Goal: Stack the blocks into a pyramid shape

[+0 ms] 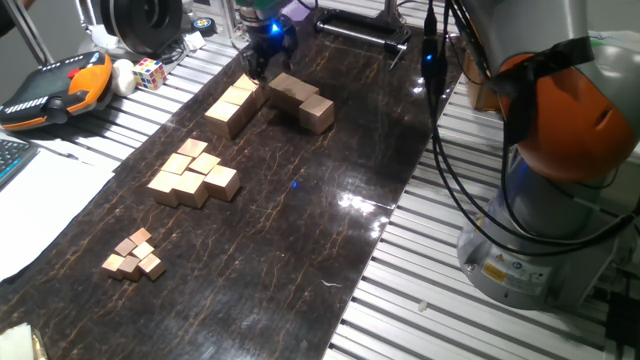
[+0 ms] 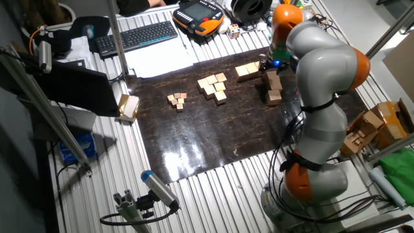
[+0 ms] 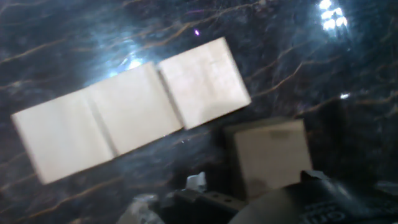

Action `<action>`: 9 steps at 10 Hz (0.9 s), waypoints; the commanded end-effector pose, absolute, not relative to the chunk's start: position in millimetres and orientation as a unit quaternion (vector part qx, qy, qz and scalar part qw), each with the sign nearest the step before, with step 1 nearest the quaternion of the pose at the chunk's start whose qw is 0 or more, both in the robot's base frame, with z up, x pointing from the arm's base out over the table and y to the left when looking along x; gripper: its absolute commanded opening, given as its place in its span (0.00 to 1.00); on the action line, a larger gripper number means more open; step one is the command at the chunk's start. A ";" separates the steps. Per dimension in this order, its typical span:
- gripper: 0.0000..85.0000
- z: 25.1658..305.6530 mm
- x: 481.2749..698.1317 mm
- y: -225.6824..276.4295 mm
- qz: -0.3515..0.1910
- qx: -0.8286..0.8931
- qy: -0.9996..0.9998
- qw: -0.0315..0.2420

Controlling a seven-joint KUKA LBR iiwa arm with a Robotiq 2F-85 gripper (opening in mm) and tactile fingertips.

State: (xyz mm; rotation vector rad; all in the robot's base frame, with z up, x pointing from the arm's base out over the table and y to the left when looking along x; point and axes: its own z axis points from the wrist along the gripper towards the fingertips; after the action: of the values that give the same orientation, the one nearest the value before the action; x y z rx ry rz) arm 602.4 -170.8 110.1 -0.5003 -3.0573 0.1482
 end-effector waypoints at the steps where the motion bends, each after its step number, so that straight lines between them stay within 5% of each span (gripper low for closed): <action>1: 0.68 110.3 600.6 -168.7 0.046 -0.161 -0.986 0.025; 3: 0.73 110.4 594.5 -159.7 0.049 -0.170 -0.984 0.029; 6: 0.61 111.4 587.7 -152.8 0.046 -0.160 -0.985 0.037; 9: 0.60 110.6 581.2 -146.9 0.048 -0.156 -0.986 0.036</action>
State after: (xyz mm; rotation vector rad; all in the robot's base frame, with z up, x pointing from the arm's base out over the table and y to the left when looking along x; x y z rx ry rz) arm 581.5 -146.8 110.6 -0.4750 -3.0278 0.1487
